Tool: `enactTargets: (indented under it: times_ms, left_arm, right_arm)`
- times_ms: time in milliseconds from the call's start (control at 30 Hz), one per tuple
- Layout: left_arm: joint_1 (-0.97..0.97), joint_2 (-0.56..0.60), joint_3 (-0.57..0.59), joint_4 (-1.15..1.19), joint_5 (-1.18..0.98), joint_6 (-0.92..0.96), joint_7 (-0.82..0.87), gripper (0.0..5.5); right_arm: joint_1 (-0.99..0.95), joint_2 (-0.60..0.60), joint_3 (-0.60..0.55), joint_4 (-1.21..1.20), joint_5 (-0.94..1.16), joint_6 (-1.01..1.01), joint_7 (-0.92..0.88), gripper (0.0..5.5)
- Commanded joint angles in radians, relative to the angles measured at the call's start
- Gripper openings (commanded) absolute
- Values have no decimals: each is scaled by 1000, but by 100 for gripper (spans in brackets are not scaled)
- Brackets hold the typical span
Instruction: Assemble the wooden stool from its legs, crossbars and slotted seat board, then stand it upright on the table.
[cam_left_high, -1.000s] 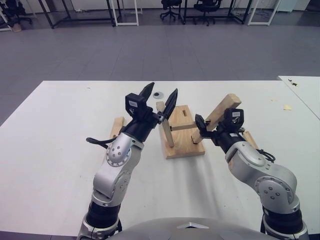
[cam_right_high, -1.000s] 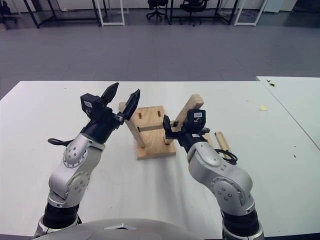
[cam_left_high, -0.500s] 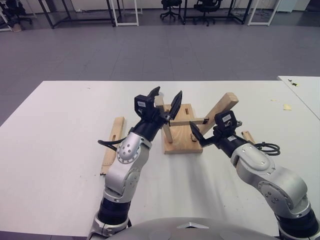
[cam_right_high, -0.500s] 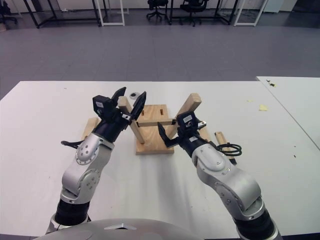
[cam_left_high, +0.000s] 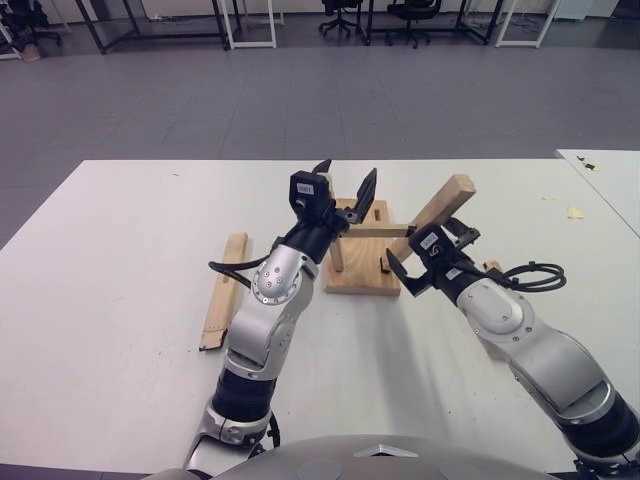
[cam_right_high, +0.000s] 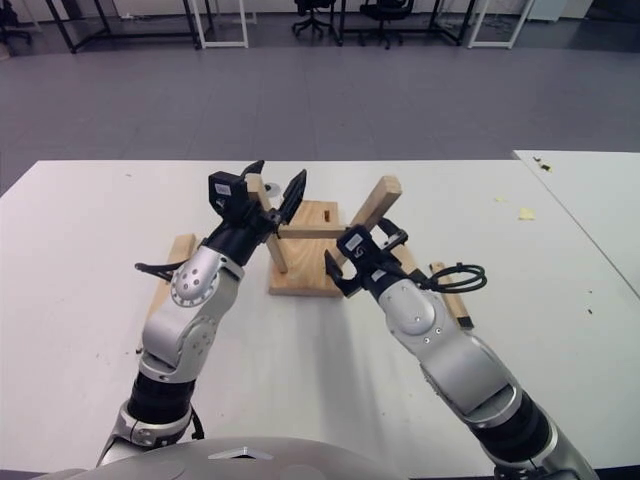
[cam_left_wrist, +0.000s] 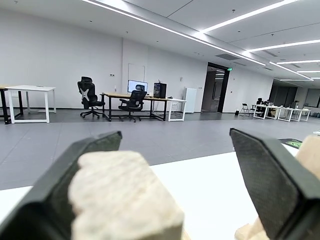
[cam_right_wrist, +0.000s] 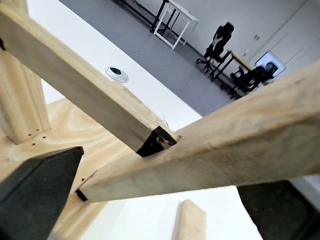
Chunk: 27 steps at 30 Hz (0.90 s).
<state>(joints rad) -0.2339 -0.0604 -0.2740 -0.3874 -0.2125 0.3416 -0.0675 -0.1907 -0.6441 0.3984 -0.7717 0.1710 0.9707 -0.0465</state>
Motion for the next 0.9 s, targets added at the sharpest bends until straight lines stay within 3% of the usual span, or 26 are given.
enactTargets:
  times_ms: [33, 233, 533, 833, 900]
  left_arm:
    - [-34, -70, -124, 29, -24, 40, -55, 398]
    - [-36, -80, -129, 49, -37, 36, -69, 398]
    - [33, -31, -62, -1, -75, 26, -42, 398]
    - [105, -2, -20, -113, -72, 44, -7, 398]
    - [104, -1, -17, -119, -71, 48, -6, 398]
  right_arm:
    - [-125, 7, 115, -94, -41, -80, 136, 514]
    - [-121, 13, 127, -99, -125, -108, 207, 514]
    - [106, 58, -62, -61, -95, -117, 250, 514]
    - [180, -45, -165, 14, -208, -297, 307, 514]
    - [180, -39, -168, 17, -227, -359, 318, 473]
